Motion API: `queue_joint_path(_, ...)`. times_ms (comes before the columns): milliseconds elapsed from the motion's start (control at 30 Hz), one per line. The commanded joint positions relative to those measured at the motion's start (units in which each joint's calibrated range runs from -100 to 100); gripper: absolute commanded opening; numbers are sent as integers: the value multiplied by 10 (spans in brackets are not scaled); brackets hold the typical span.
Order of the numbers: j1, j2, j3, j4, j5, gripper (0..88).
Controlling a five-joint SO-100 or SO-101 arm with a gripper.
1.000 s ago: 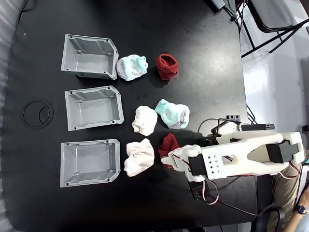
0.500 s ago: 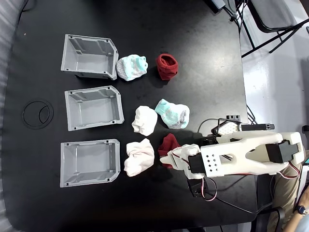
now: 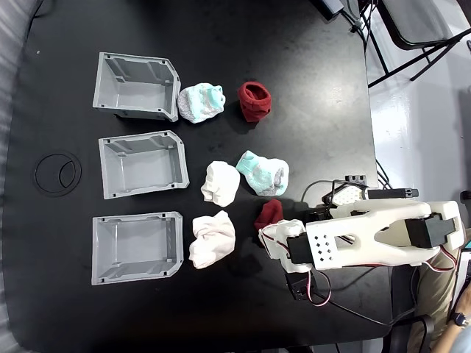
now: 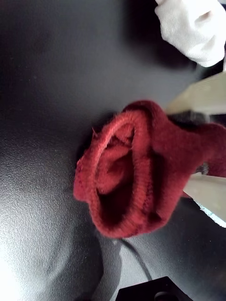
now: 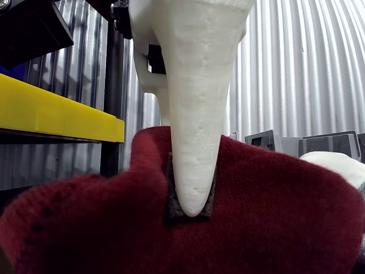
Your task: Put the sock in the container
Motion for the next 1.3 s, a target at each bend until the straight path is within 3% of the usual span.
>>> queue_joint_path(0, -1, -11, -2, -2, 2, 71)
queue_joint_path(133, 0, -11, -3, -1, 2, 22)
queue_joint_path(367, 7, -13, -43, 12, 1, 15)
queue_joint_path(867, 47, -2, -436, 161, 1, 15)
queue_joint_path(1267, 48, 59, -533, 162, 1, 15)
